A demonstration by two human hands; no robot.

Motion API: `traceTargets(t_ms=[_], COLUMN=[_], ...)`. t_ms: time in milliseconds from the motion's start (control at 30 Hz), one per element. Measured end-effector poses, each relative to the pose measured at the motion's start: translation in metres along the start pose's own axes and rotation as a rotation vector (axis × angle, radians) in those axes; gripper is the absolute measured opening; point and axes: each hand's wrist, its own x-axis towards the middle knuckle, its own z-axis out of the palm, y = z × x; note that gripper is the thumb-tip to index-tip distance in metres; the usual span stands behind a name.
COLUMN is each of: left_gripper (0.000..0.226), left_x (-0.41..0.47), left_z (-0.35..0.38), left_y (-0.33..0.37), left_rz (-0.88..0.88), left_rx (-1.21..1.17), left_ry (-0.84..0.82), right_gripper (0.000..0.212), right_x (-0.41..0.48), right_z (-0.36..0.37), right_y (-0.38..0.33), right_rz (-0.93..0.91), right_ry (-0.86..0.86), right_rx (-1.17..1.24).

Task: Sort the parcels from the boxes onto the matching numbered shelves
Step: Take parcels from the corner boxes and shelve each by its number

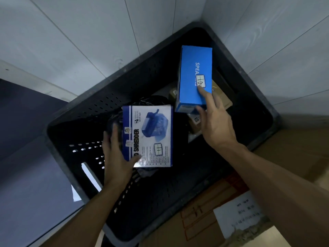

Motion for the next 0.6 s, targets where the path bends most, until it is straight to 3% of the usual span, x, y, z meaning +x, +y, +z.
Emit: traceTargets(t_ms=[100, 200, 333, 400, 500, 600], left_gripper=[0.113, 0.101, 0.084, 0.096, 0.129, 0.154], left_x=[0.004, 0.000, -0.009, -0.012, -0.018, -0.022], left_z=[0.001, 0.011, 0.015, 0.012, 0.011, 0.019], left_y=[-0.001, -0.003, -0.004, 0.001, 0.007, 0.007], left_rz=[-0.212, -0.363, -0.298, -0.232, -0.122, -0.015], left_rx=[0.009, -0.016, -0.125, -0.131, -0.137, 0.035], left_ry=[0.118, 0.075, 0.196, 0.227, 0.099, -0.029], right_gripper=[0.058, 0.065, 0.061, 0.074, 0.094, 0.095], right_x=[-0.005, -0.003, -0.005, -0.007, -0.008, -0.003], right_z=[-0.005, -0.007, -0.006, -0.004, -0.005, -0.006], right_y=[0.004, 0.001, -0.007, -0.010, -0.016, -0.016], right_rz=[0.018, 0.099, 0.074, 0.092, 0.114, 0.141], right_ry=[0.004, 0.028, 0.104, 0.087, 0.066, 0.078], right_rx=[-0.056, -0.109, -0.095, -0.111, -0.116, -0.113])
